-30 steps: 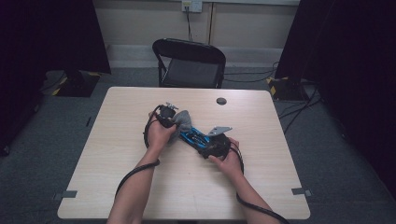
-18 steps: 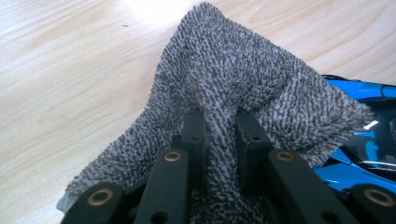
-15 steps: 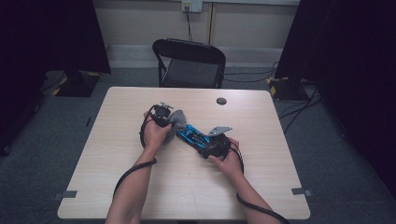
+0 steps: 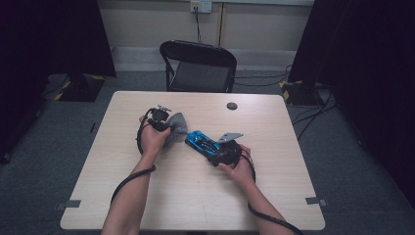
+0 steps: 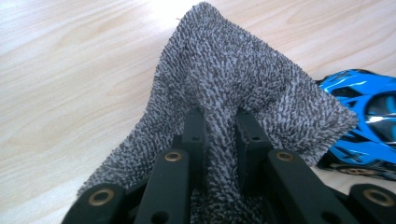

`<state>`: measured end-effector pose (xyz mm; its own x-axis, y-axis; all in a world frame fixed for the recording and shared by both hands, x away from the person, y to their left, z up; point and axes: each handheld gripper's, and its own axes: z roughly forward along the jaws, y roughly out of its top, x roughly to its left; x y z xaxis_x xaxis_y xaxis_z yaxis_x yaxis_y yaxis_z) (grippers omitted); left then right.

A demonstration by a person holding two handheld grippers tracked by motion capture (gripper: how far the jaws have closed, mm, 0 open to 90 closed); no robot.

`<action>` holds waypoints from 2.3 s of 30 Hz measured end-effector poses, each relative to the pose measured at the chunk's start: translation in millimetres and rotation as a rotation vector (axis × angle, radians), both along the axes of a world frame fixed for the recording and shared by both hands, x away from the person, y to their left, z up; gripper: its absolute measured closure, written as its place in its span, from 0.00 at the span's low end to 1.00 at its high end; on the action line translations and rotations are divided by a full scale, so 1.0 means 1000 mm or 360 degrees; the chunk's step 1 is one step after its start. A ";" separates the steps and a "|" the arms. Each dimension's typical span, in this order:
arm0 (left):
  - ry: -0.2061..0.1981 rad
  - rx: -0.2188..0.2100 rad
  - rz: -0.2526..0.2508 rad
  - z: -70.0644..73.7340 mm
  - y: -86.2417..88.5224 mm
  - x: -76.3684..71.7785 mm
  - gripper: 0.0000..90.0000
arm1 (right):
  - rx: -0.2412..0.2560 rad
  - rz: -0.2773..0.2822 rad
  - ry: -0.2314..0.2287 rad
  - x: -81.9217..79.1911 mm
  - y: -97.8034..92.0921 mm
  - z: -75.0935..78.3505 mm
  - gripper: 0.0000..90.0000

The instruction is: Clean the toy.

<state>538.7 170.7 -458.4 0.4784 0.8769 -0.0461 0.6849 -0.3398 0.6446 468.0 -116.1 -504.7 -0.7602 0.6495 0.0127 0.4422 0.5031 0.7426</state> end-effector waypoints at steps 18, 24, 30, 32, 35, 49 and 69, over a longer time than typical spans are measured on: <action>-0.0078 -0.0086 -0.0279 0.034 -0.044 -0.033 0.86 | -0.0002 0.0001 0.0000 0.000 0.000 0.000 0.27; -0.0086 -0.0083 -0.0395 0.028 -0.071 -0.044 0.86 | -0.0002 0.0002 -0.0001 0.000 0.000 0.000 0.27; -0.0058 -0.0043 -0.0459 0.021 -0.093 -0.051 0.86 | -0.0001 0.0001 0.0000 0.000 0.000 0.000 0.27; -0.0049 -0.0038 -0.0485 0.018 -0.100 -0.054 0.86 | -0.0002 0.0001 -0.0001 0.000 0.000 0.000 0.27; -0.0045 -0.0029 -0.0522 0.014 -0.110 -0.057 0.86 | -0.0002 0.0001 -0.0001 0.000 0.000 0.000 0.27; -0.0096 0.0142 -0.0635 0.009 -0.131 -0.067 0.86 | -0.0001 0.0000 -0.0001 0.000 0.000 0.000 0.27; -0.0084 0.0133 -0.0512 0.013 -0.119 -0.048 0.86 | -0.0002 0.0002 0.0000 0.000 0.000 0.000 0.27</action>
